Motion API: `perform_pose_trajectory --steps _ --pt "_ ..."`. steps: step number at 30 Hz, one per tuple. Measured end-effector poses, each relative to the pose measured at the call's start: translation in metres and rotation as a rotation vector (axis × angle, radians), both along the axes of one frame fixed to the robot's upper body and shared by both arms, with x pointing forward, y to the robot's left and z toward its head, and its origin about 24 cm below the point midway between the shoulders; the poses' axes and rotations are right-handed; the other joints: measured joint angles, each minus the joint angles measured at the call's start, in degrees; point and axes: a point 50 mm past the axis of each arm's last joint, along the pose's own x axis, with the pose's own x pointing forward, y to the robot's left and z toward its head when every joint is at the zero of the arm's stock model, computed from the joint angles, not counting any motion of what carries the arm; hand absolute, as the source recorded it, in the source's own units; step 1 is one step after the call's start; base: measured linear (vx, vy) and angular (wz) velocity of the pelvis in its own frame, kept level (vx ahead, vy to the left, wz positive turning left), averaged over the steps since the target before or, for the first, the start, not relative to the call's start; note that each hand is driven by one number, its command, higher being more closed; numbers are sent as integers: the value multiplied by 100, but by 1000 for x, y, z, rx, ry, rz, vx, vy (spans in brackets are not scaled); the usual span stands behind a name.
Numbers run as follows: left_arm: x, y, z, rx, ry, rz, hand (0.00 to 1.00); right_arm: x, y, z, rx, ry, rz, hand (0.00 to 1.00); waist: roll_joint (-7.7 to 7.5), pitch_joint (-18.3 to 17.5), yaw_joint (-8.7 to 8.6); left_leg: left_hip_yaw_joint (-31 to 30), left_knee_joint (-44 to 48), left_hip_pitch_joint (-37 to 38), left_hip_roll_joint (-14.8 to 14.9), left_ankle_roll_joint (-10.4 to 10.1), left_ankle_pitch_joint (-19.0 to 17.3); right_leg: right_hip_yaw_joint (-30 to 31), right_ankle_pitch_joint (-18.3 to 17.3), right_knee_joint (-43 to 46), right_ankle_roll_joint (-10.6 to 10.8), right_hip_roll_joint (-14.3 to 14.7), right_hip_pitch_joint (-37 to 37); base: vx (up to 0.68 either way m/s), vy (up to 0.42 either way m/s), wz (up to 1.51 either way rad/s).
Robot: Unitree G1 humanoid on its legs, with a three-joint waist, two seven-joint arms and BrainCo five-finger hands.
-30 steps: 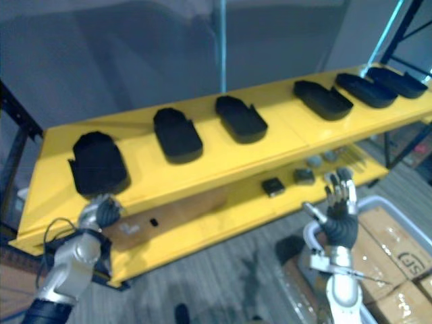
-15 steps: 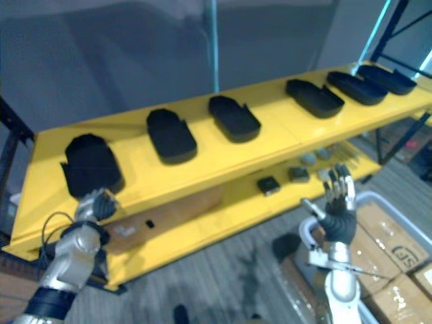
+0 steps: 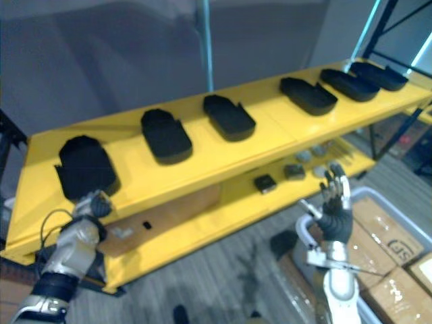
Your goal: Walk over and take plastic housings, then place them on the shelf
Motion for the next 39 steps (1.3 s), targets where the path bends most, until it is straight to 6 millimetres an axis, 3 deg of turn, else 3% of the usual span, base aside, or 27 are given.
perform_pose_trajectory --steps 10,32,33,37,39 --pt "9 14 13 47 -27 68 100 6 0 6 -9 -25 4 0 26 84 -46 20 1 -123 -7 -4 5 65 -18 108 24 1 -194 1 1 -1" --pt "29 24 40 -56 -133 120 100 10 1 13 -15 -56 14 0 157 604 -120 73 14 -183 -53 33 37 126 -75 405 102 -4 -390 5 -1 -1" --pt "27 23 41 -59 -140 115 100 10 1 13 -13 -57 13 0 161 605 -119 63 26 -178 -57 41 49 114 -73 406 106 -7 -379 46 -1 4" --pt "-9 2 57 -211 -216 -83 100 -6 2 22 4 -106 3 0 196 607 -103 -163 9 -91 -78 42 50 -113 -109 269 107 -18 -93 53 -19 25" --pt "-37 0 54 -279 -196 -123 100 -9 0 26 1 -128 -9 0 227 596 50 -247 3 11 -71 14 25 -212 -180 251 80 -10 44 2 -29 24"
